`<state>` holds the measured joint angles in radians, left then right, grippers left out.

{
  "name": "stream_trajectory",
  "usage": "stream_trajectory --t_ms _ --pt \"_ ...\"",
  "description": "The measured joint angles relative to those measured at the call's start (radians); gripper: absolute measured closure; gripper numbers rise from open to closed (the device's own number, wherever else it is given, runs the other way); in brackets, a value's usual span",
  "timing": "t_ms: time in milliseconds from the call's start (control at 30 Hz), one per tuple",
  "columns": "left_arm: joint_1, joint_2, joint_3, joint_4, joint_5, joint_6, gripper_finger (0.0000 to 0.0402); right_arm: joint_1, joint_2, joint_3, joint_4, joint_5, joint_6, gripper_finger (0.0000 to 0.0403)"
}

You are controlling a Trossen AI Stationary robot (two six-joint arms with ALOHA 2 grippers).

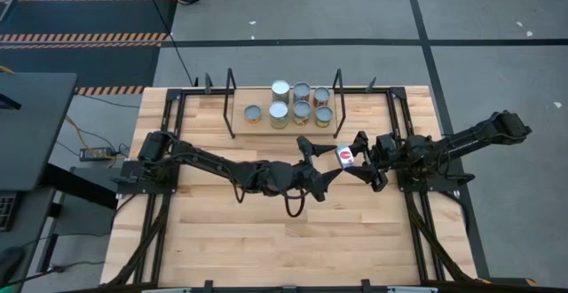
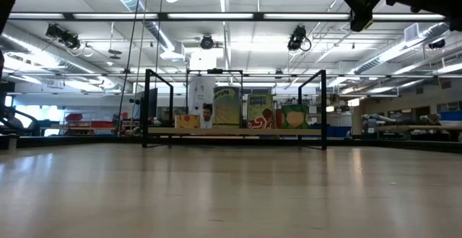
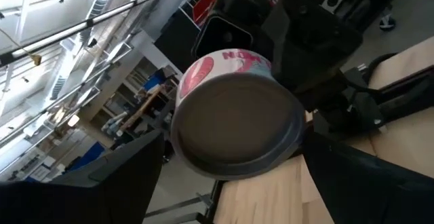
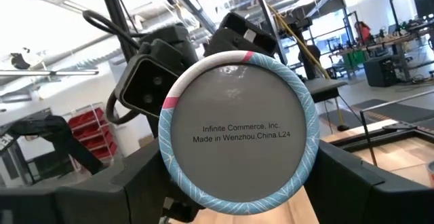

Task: Pick and place cans onto a shelf
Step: Put the canned salmon on the shelf

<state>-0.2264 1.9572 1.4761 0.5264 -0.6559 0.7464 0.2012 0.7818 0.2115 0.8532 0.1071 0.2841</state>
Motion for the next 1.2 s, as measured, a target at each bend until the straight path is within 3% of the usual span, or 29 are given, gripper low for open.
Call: stream_trajectory --t_ms 133,433,767,967,1200 --pt "0.000 0.000 0.000 0.031 0.006 0.000 0.0047 0.000 0.000 0.000 0.009 0.001 -0.001 0.0113" --pt "0.050 0.000 0.001 0.094 0.178 -0.002 0.0047 -0.001 0.013 0.000 0.089 0.003 0.003 0.0113" --pt "0.061 0.000 0.001 0.076 0.193 0.026 0.0047 -0.001 0.021 0.000 0.113 -0.011 -0.001 0.0113" --pt "0.087 0.000 0.001 0.075 0.313 -0.007 0.0047 -0.001 0.045 0.000 0.119 -0.008 0.004 0.0113" --pt "0.095 0.000 0.001 0.076 0.313 -0.024 0.0064 -0.001 0.046 0.000 0.142 0.001 -0.006 0.0113"
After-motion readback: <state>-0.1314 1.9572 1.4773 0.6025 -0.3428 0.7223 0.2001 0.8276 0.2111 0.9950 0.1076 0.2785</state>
